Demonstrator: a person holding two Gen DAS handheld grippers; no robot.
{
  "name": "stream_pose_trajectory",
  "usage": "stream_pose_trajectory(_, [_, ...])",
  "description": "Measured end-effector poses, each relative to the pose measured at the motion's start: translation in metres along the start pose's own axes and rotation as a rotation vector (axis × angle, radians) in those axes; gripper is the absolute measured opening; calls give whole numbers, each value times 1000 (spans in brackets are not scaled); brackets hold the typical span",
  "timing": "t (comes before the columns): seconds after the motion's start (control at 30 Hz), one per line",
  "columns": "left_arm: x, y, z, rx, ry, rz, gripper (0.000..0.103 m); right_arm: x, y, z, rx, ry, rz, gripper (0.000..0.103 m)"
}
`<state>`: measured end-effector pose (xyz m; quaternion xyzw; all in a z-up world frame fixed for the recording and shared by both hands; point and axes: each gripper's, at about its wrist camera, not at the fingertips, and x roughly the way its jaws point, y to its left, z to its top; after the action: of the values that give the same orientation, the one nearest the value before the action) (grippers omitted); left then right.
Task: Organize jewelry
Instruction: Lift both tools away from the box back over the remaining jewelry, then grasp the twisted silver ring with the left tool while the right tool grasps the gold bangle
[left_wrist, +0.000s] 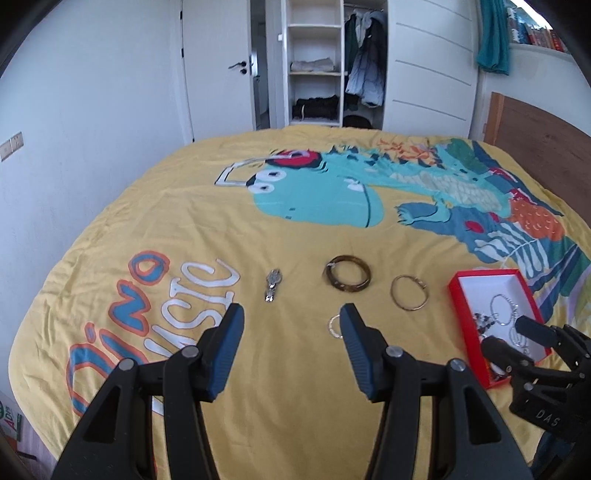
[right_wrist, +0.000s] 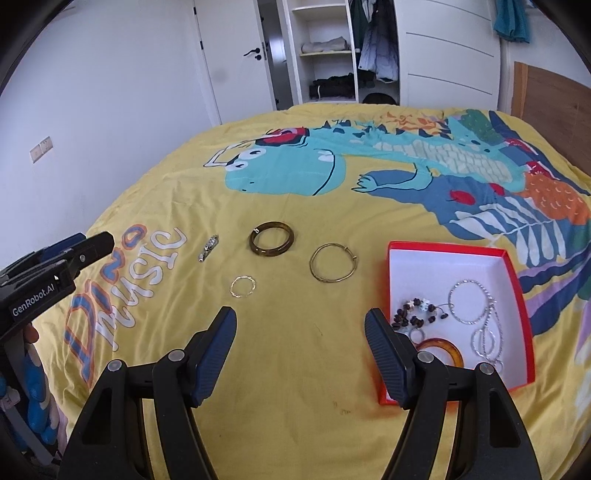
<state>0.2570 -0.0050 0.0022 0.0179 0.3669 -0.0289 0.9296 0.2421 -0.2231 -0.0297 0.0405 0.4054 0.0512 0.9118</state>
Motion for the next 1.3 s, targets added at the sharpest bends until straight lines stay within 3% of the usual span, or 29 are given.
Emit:
stream_pose_trajectory(0.27, [66, 24, -16, -54, 104, 7, 52, 61, 1, 15, -8, 54, 14, 71])
stream_pose_trajectory(0.53, [126, -1, -26, -20, 205, -152, 52, 113, -1, 22, -15, 112, -5, 59])
stream_pose_trajectory(0.73, [167, -16, -31, -19, 274, -202, 51, 141, -11, 28, 7, 141, -17, 57])
stream_pose_trajectory(0.93, [195, -21, -38, -8, 321, -182, 49, 168, -15, 32, 22, 164, -17, 54])
stream_pose_trajectory(1.0, [200, -21, -40, -5, 314, -167, 42, 177, -16, 33, 30, 173, -12, 51])
stream_pose_trajectory(1.3, [205, -21, -45, 26, 269, -133, 33, 219, -23, 37, 78, 209, 1, 40])
